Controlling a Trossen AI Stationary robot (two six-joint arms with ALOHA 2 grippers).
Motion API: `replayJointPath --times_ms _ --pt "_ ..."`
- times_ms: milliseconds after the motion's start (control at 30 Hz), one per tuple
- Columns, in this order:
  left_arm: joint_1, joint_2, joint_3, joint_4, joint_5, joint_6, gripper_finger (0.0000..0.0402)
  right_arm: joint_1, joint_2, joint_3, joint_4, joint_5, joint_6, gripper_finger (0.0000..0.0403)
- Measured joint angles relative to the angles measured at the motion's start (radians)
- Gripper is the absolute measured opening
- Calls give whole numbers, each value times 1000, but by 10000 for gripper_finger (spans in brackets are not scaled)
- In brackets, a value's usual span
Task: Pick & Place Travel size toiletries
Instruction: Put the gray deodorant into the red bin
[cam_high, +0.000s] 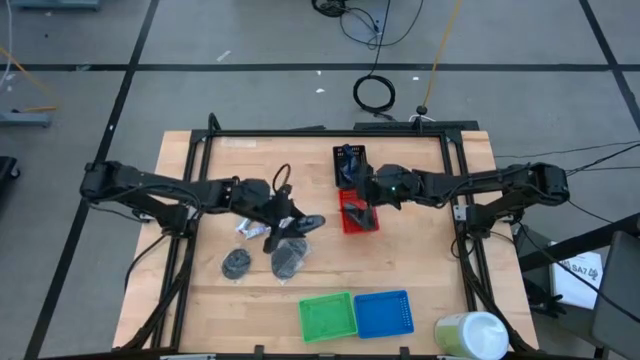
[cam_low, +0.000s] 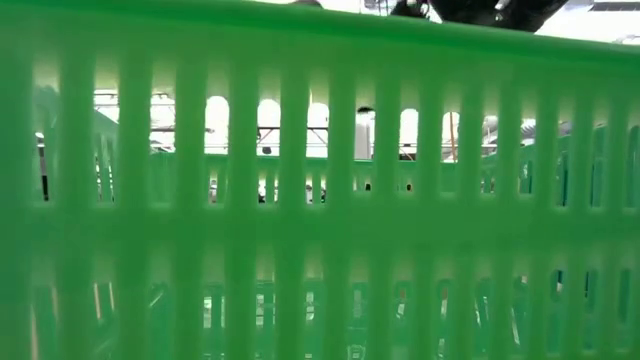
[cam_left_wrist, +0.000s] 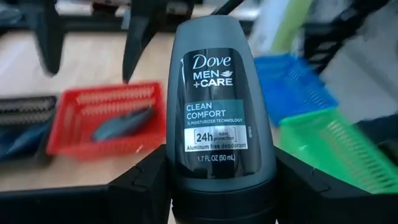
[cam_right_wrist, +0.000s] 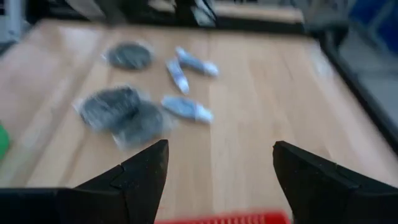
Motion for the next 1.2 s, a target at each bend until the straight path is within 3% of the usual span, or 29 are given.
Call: replayJointPath --times_ms 233,367,500,633,800,1067,1200 --pt "115 7 -64 154 265 -79 195 77 26 0 140 2 -178 274" --pt "138 23 -67 148 342 -162 196 108 84 0 254 11 -260 274" --pt "135 51 -67 131 362 -200 196 133 149 0 379 84 -348 274" --pt "137 87 -68 118 358 -215 196 147 173 0 459 85 -379 274" --pt "148 108 -66 140 388 -219 200 156 173 0 462 79 -378 274" --pt "192 125 -66 193 329 -292 195 170 172 2 465 56 -366 274" --pt "199 151 -49 207 350 -317 195 171 172 2 462 57 -364 274"
